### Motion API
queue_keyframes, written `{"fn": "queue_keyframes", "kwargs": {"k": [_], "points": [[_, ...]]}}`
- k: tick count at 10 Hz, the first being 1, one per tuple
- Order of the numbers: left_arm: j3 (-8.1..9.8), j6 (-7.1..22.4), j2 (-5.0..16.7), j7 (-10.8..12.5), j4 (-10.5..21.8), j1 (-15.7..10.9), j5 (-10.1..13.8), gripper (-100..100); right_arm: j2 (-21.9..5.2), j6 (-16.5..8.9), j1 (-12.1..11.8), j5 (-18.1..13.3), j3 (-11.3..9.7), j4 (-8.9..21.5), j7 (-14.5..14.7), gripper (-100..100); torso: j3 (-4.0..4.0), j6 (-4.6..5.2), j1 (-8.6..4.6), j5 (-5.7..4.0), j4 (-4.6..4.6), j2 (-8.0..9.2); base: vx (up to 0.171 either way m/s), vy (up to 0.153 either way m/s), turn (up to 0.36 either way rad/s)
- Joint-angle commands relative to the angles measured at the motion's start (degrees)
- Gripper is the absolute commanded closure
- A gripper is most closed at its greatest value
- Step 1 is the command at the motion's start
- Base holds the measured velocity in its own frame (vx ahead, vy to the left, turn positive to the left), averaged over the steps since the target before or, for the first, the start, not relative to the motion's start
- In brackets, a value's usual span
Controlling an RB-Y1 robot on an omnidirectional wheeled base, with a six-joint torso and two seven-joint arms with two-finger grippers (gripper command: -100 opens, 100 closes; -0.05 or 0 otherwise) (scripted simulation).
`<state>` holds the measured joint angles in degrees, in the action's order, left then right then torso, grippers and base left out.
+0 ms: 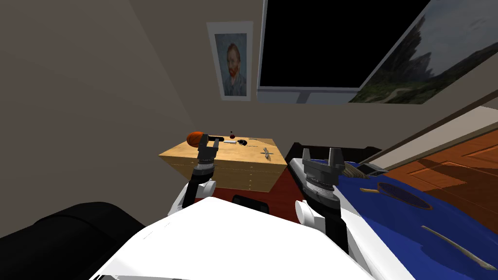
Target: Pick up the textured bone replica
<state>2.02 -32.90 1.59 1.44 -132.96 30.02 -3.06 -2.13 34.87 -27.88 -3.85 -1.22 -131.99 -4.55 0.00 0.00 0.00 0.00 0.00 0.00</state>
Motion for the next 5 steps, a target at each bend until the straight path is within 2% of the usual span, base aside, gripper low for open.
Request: {"fn": "queue_keyframes", "kwargs": {"k": [1,5], "points": [[0.0,0.0,0.0,0.0,0.0,0.0,0.0,0,-1.96,-0.67,-1.05,0.1,-1.03,0.55,0.87,-100,0.0,0.0,0.0,0.0,0.0,0.0,-0.03,-0.004,-0.057],[0.0,0.0,0.0,0.0,0.0,-0.01,0.0,0,-6.57,-2.85,-3.95,0.84,-4.05,3.04,3.22,-100,0.11,0.0,0.02,0.0,0.05,0.2,-0.05,0.004,-0.036]]}}
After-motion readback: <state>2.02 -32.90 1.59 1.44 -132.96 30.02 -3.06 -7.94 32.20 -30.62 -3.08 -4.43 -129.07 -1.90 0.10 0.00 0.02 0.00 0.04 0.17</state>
